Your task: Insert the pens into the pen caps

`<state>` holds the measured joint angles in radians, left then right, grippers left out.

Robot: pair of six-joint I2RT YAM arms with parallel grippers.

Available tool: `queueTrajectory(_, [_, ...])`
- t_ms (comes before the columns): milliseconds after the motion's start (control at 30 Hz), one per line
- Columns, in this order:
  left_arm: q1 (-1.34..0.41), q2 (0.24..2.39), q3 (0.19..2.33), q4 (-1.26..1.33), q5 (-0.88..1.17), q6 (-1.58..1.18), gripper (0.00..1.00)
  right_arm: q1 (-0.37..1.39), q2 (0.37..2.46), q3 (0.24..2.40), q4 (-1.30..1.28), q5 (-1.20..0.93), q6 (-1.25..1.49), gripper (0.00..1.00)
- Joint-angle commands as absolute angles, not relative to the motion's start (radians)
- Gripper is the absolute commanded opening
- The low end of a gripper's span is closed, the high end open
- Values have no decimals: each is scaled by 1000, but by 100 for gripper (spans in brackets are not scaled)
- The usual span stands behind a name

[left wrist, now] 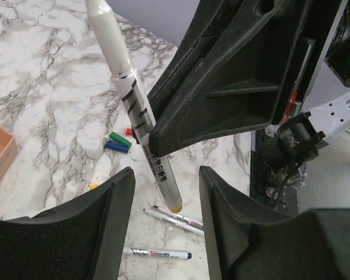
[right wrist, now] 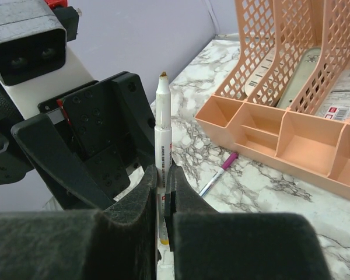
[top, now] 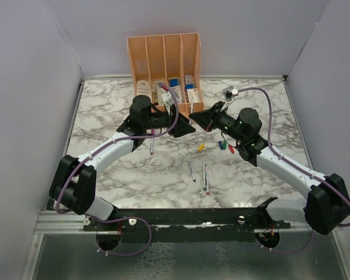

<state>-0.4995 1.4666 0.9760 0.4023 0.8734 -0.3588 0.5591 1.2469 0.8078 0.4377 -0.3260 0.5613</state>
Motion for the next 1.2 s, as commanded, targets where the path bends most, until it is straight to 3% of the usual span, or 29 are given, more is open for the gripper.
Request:
queueTrajectory(0, [-519, 1468, 1007, 446, 890, -365, 51, 558, 1228, 785, 505, -381, 588, 1])
queueTrajectory(233, [-522, 1449, 981, 474, 850, -380, 47, 558, 1216, 771, 511, -399, 592, 1])
queueTrajectory(600, [-522, 1454, 974, 501, 844, -396, 2, 558, 1207, 771, 491, -400, 583, 1])
queueTrajectory(800, [-522, 1450, 966, 508, 839, -406, 0, 558, 1226, 780, 476, -412, 574, 1])
queueTrajectory(1100, [-520, 1433, 861, 488, 705, -446, 0, 558, 1142, 823, 362, -289, 489, 32])
queueTrajectory(1167, [-520, 1431, 852, 463, 693, -436, 0, 558, 1111, 829, 317, -216, 485, 42])
